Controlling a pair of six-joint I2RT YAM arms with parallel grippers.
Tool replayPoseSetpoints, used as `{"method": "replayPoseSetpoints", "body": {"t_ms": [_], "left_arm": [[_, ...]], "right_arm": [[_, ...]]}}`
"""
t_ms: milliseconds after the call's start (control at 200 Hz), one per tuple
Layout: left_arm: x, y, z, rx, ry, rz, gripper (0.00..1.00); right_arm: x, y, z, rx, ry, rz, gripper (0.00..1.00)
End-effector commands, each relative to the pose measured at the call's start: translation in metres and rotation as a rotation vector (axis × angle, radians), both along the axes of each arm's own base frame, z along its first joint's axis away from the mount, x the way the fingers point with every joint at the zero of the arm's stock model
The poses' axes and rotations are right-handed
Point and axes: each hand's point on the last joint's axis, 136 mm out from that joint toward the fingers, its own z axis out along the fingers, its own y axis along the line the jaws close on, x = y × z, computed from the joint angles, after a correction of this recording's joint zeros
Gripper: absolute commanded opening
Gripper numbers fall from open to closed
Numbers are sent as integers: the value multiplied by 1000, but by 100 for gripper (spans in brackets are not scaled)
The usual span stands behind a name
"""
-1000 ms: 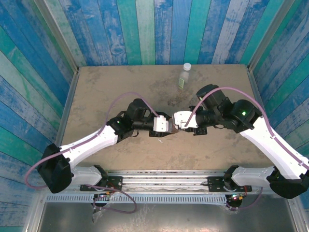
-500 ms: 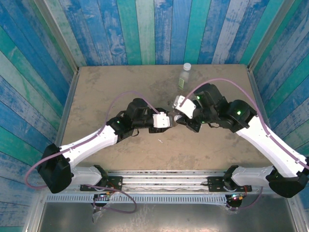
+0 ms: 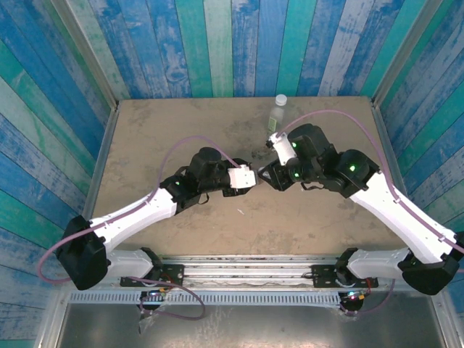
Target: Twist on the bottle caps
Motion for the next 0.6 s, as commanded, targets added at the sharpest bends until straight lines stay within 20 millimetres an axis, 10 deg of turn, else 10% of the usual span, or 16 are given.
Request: {"method": "replayPoseSetpoints", "body": {"t_ms": [0, 336, 596], "left_arm": [[-19, -5, 16, -64, -3, -92, 54], [-41, -14, 14, -66, 52, -237, 54], [-47, -16, 12, -61, 72, -273, 54]], "right_arm": [[-17, -5, 22, -107, -329, 326, 60], [-53, -20, 19, -313, -550, 774, 70], [-46, -17, 3, -386, -491, 839, 56]]}}
